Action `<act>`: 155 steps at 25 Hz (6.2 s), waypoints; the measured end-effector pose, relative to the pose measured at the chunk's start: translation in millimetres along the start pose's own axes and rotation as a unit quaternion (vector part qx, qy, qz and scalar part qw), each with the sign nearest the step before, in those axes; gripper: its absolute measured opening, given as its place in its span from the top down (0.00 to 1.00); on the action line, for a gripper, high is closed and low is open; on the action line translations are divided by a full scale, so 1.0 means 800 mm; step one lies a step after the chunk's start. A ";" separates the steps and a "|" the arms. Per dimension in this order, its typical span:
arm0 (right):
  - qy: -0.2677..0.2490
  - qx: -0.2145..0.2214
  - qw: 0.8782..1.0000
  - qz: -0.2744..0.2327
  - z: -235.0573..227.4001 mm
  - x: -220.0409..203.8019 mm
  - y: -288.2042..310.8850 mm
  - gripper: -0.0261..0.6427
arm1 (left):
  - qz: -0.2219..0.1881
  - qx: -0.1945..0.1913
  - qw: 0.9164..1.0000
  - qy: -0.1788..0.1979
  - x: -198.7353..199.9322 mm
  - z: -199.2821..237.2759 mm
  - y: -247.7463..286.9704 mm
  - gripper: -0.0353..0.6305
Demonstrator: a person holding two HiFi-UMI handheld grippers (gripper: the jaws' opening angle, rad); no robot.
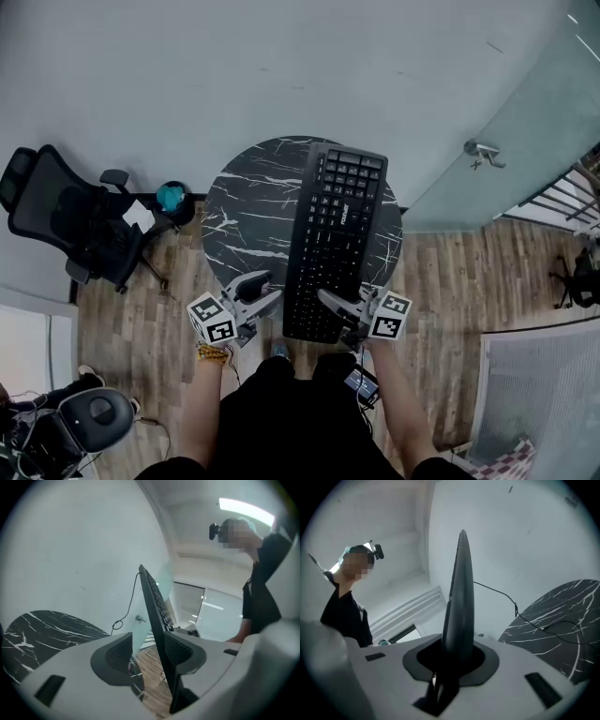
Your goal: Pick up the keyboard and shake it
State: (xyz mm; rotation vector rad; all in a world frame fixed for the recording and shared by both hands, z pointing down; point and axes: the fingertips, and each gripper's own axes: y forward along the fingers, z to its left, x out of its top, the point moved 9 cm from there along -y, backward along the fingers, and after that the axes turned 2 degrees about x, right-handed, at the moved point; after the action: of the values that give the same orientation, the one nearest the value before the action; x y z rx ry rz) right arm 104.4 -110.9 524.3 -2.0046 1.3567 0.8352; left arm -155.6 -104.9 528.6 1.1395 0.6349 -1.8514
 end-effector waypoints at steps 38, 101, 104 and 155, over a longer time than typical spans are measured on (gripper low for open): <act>-0.195 -0.311 0.930 0.005 -0.026 -0.048 -0.071 0.73 | 0.120 0.284 0.803 0.510 0.059 -0.070 0.047 0.84; 0.251 -0.033 0.951 -0.176 -0.041 -0.157 -0.015 0.53 | -0.228 0.099 0.938 -0.240 -0.007 0.014 -0.021 0.84; 0.266 0.022 0.934 -0.239 -0.033 -0.146 -0.020 0.79 | -0.218 0.084 0.938 -0.254 -0.019 0.015 -0.020 0.84; 0.122 -0.391 0.906 0.105 -0.234 -0.197 -0.145 0.51 | 0.199 0.271 0.882 -0.331 -0.301 0.106 -0.011 0.62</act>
State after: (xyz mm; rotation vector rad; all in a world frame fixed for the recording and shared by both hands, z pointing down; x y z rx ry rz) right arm 201.6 -121.6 776.6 -2.6626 1.5471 1.4406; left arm -148.1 -69.6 781.4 0.7866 -0.5067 -1.9207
